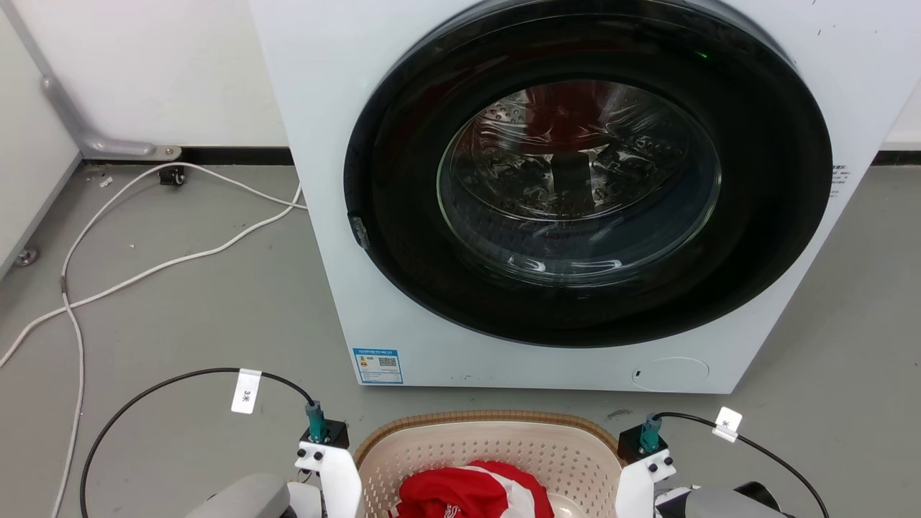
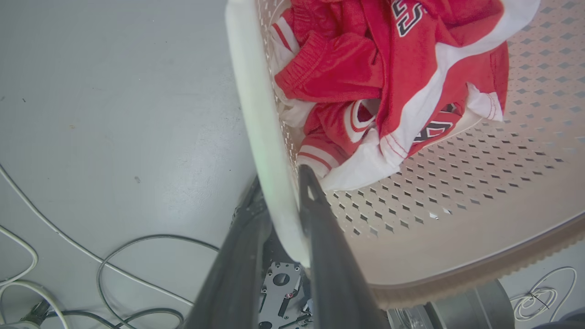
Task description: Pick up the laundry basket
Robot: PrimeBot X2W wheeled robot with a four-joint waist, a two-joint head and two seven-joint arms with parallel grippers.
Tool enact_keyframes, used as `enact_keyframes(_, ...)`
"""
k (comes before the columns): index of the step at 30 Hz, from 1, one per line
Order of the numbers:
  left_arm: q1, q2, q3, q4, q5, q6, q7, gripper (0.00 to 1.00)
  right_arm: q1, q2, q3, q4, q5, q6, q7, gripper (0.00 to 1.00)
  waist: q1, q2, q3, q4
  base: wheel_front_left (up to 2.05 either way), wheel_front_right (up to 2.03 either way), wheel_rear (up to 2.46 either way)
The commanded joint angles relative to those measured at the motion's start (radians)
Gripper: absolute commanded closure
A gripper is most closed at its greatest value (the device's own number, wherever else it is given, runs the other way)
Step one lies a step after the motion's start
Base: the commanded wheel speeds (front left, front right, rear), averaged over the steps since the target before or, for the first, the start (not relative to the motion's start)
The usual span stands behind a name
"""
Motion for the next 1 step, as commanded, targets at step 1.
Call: enact_keyframes(1, 0.010, -0.008, -0.006, -0.011, 0.008, -0.013, 0.005, 1.00, -0.005, 0.010, 0.003, -0.005, -0.001, 0.003, -0.003, 1.00, 0.0000, 0.0000, 0.000, 0.000, 0.00, 0.00, 0.00)
